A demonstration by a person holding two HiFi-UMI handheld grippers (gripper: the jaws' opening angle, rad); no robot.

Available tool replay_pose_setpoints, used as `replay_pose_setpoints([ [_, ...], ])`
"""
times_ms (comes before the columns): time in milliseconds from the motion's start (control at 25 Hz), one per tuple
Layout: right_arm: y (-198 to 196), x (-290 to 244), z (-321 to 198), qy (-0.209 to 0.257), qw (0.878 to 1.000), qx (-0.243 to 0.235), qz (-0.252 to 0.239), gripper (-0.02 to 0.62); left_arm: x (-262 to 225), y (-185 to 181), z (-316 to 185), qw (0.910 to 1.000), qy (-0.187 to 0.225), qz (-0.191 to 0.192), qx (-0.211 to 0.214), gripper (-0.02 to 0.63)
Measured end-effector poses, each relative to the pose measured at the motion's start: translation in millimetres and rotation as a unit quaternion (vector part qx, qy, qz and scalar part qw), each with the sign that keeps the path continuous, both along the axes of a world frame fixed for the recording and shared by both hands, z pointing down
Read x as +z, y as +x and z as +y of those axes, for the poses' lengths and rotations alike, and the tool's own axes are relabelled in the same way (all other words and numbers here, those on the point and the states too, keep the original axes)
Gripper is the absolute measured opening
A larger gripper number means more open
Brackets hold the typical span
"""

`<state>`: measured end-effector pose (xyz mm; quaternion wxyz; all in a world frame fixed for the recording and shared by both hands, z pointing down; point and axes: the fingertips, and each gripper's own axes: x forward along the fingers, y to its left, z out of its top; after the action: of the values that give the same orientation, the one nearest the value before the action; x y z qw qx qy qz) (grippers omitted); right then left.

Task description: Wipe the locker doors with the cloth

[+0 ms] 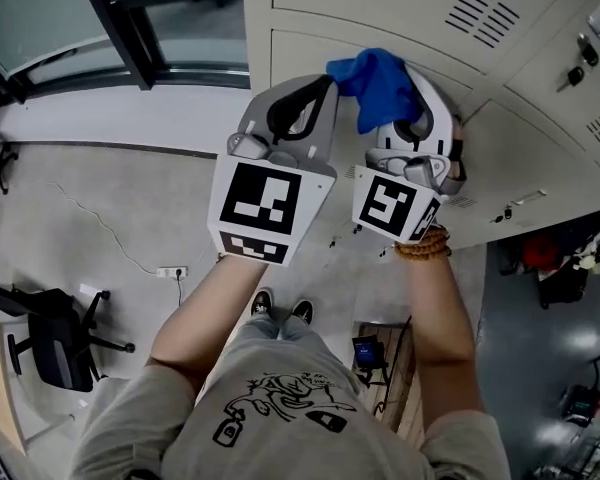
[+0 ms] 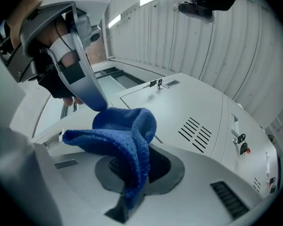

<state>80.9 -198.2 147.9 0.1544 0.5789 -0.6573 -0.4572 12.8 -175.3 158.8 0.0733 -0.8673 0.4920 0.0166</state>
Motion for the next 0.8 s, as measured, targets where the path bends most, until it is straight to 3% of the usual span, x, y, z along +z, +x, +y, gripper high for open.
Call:
replay_pose_setpoints([
  [400, 46.1, 16.9, 3.4, -0.005, 1.000, 0.022, -0.010, 0.029, 20.4, 32.4, -4.8, 0.9996, -0.023, -0.001, 0.016, 0.002],
  [800, 42.5, 126.5, 1.5, -0.057, 0.998, 0.009, -0.015, 0.028, 106.5, 43.8, -8.4, 0.9958, -0.091, -0.009, 0.013, 0.002],
])
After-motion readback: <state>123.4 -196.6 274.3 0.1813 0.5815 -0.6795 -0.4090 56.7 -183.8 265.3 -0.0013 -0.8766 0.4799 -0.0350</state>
